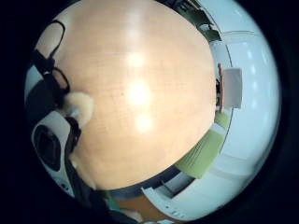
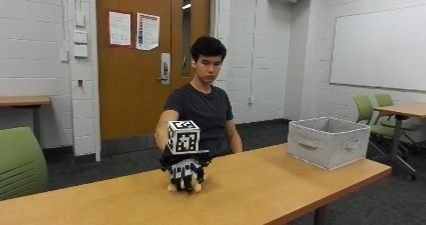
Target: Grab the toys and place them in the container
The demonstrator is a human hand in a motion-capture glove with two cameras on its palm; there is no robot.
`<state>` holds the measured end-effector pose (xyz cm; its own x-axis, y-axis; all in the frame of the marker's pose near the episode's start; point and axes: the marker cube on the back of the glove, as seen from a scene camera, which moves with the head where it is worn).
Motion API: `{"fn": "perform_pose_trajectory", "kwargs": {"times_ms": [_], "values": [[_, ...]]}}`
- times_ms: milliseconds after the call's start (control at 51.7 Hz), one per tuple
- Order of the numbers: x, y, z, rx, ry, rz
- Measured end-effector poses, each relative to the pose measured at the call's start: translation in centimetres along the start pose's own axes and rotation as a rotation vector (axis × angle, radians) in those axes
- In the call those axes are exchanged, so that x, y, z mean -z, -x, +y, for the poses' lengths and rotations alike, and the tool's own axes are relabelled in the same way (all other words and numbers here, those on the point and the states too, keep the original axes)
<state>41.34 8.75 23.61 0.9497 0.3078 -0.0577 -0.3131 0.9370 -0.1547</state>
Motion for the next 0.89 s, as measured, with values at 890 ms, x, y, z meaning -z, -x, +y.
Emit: {"fn": "perform_pose_trajectory", "kwargs": {"times_ms": [890], "values": [[31.8, 33.3, 2.7, 0.440, -0.369, -0.187]]}}
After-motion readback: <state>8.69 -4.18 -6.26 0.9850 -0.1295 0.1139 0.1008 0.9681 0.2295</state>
